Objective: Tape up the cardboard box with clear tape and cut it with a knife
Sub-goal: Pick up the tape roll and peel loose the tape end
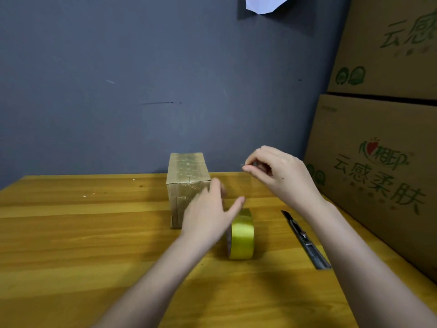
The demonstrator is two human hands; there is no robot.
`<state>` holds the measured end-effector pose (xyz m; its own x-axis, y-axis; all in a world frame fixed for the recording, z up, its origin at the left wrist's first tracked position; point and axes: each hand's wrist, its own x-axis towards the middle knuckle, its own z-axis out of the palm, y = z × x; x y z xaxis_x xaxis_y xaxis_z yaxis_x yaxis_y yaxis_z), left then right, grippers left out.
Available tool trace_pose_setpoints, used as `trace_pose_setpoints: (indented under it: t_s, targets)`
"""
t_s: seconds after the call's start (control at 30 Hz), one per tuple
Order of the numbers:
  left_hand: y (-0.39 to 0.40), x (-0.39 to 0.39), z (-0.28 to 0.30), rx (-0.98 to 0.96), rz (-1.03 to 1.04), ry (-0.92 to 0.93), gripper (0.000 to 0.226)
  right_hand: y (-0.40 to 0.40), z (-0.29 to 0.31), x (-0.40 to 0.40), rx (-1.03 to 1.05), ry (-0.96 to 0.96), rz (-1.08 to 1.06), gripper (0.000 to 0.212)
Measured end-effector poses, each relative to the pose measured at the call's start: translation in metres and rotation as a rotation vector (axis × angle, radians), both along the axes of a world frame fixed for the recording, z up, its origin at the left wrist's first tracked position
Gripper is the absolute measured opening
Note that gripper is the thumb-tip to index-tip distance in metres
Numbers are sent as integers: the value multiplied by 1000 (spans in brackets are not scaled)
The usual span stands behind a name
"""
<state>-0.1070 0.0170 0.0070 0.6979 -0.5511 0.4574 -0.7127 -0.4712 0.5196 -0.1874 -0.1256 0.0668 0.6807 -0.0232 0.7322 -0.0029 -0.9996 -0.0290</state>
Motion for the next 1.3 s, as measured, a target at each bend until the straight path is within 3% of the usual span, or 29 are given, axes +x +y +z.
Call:
trace_pose_setpoints:
  t_s: [0.07,0.17,0.43,0.53,0.63,0.8,0.97,1.1,1.3]
  targets:
    - [-4,5,14,-366,-227,181,24,-1,2,1,13,15,18,30]
    - [-9,12,29,-525,-389,377,13,-1,5,2,4,32,26,31]
    - [-11,14,34,-540,-449,358,14,1,1,-1,75,17,3,25]
    - [-10,15,35,-532,-466,362,13,2,-5,-4,183,-35,-54,38]
    - [-9,15,35,-537,-460,368,13,1,-18,-6,334,-79,-80,39]
    - [-10,16,36,-502,-442,359,9,6,-33,-6,755,-129,150,5]
    - [-10,15,39,-473,-380,348,11,8,-35,-6,990,-102,199,9]
    - [-11,18,40,-440,-320,302,15,11,-34,-9,1049,-115,240,9]
    - [-12,16,46,-456,-341,491,19,17,-34,-9,1014,-170,251,16]
